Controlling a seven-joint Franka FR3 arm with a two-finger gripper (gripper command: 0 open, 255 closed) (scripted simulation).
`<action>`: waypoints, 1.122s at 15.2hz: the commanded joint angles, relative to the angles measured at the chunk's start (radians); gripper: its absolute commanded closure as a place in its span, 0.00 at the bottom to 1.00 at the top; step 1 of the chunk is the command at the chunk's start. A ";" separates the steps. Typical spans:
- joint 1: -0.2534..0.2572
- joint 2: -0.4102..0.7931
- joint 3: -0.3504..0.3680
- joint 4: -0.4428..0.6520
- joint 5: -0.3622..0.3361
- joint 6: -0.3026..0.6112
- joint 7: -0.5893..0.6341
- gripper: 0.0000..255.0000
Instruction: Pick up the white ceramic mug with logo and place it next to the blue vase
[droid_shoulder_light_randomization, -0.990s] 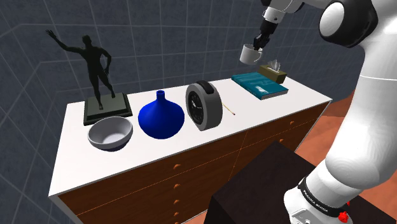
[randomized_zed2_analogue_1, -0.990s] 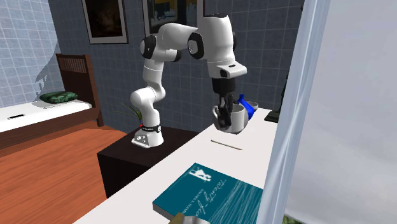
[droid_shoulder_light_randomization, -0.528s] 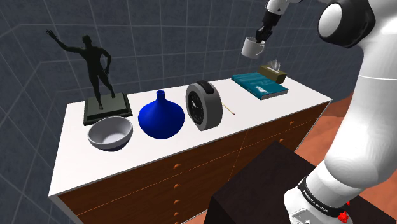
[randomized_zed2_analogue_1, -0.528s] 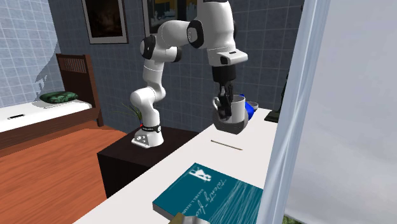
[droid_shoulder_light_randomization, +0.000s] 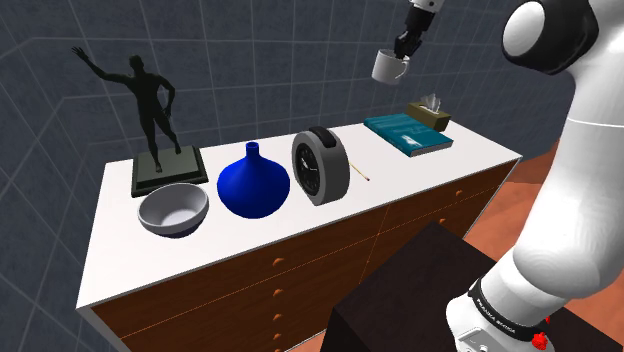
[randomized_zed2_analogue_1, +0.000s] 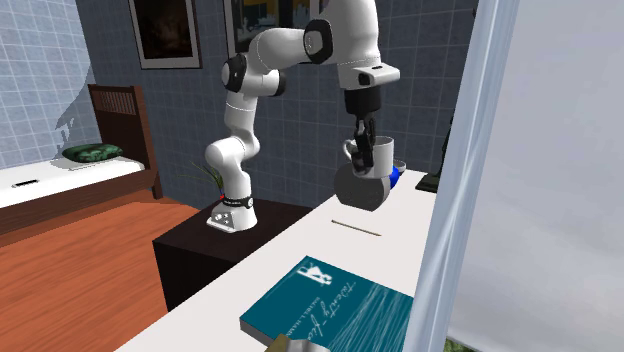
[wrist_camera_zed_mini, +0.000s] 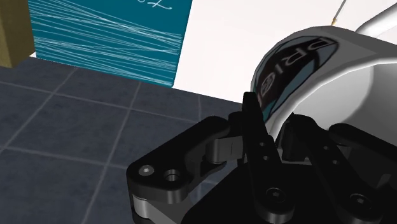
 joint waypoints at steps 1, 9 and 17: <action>0.042 -0.028 0.011 -0.042 -0.020 0.025 0.045 1.00; 0.179 -0.081 0.069 -0.109 -0.073 0.076 0.227 1.00; 0.290 -0.059 0.130 -0.079 -0.100 0.092 0.402 1.00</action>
